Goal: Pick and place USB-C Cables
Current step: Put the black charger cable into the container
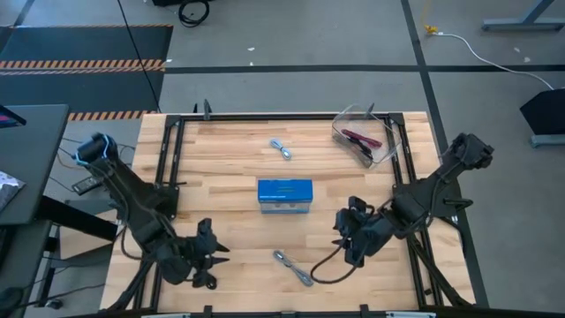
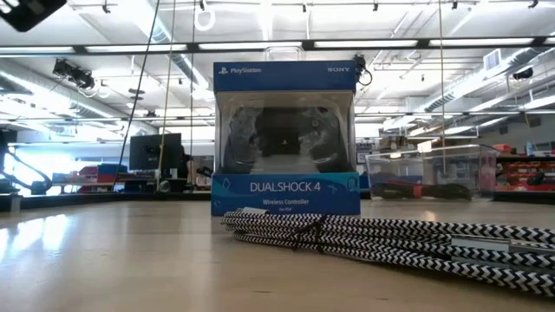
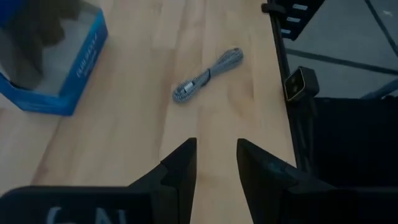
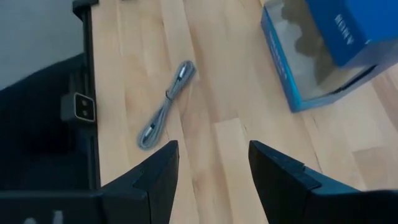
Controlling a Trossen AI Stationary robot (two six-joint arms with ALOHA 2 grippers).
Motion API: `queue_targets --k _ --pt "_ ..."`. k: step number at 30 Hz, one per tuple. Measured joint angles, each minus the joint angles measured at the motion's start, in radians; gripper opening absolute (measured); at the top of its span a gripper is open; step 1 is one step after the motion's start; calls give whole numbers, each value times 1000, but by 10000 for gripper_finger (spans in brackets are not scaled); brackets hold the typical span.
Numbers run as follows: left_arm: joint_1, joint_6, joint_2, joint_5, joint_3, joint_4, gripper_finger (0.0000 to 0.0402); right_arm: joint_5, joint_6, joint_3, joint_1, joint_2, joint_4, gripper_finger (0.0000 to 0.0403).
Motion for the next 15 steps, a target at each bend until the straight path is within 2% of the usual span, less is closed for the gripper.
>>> queue_targets --k 4,10,15 --pt "-29 -58 43 7 0 -3 121 1 19 0 14 35 -1 200" --pt "-88 -110 119 80 0 -10 121 0 22 0 14 94 1 200" --pt "-129 -116 199 104 0 -37 121 -49 22 0 14 150 31 200"
